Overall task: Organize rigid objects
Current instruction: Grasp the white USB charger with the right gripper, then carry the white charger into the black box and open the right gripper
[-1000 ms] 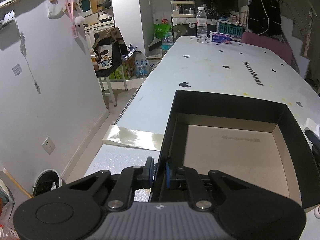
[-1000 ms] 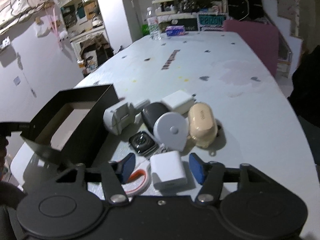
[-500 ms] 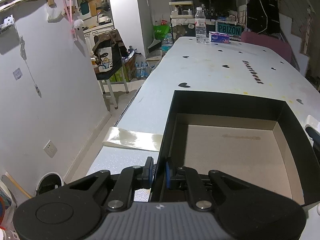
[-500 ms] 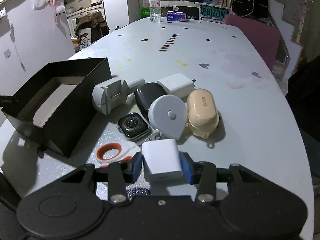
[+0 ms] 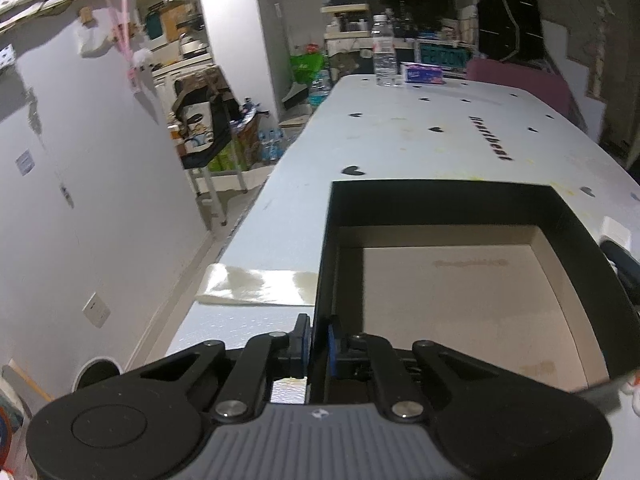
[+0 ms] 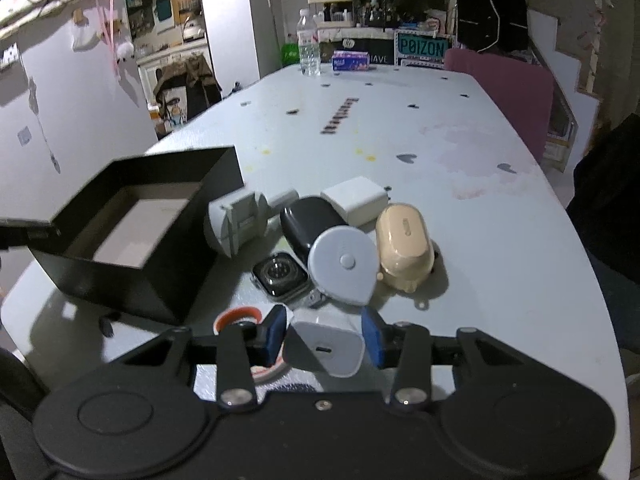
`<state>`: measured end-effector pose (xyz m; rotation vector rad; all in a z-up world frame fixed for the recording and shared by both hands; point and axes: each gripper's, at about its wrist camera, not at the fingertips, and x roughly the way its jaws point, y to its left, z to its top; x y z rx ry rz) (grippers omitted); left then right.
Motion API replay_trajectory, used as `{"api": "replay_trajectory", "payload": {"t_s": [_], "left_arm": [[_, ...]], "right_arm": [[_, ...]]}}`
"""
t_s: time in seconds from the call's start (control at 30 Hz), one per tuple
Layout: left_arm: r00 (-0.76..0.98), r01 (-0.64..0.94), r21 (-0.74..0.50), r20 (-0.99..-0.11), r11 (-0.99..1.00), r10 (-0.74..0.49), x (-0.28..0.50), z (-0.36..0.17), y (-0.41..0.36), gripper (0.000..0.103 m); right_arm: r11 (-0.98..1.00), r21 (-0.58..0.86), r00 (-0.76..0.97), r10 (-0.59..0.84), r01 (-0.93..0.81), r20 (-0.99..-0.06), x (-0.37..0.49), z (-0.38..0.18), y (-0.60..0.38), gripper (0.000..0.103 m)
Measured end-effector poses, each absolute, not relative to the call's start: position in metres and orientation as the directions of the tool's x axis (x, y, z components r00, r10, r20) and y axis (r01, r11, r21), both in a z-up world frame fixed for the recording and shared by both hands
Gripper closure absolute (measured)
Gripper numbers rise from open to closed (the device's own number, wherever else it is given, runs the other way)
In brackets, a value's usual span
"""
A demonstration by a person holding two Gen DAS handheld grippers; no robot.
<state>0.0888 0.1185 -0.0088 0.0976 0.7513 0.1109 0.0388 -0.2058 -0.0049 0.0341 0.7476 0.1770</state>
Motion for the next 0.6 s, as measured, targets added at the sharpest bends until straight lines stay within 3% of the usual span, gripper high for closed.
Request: {"api": "replay_trajectory", "payload": {"t_s": [0.3, 0.6], "left_arm": [[0.733, -0.023, 0.114, -0.673, 0.993, 0.094, 0.087, -0.010, 0.117, 0.098], [0.733, -0.023, 0.073, -0.677, 0.997, 0.066, 0.083, -0.012, 0.120, 0.100]], "right_arm": [[0.978, 0.133, 0.751, 0.208, -0.160, -0.627, 0.038, 0.030, -0.200, 0.061], [0.953, 0.110, 0.759, 0.293, -0.284, -0.582, 0.072, 0.082, -0.144, 0.061]]}}
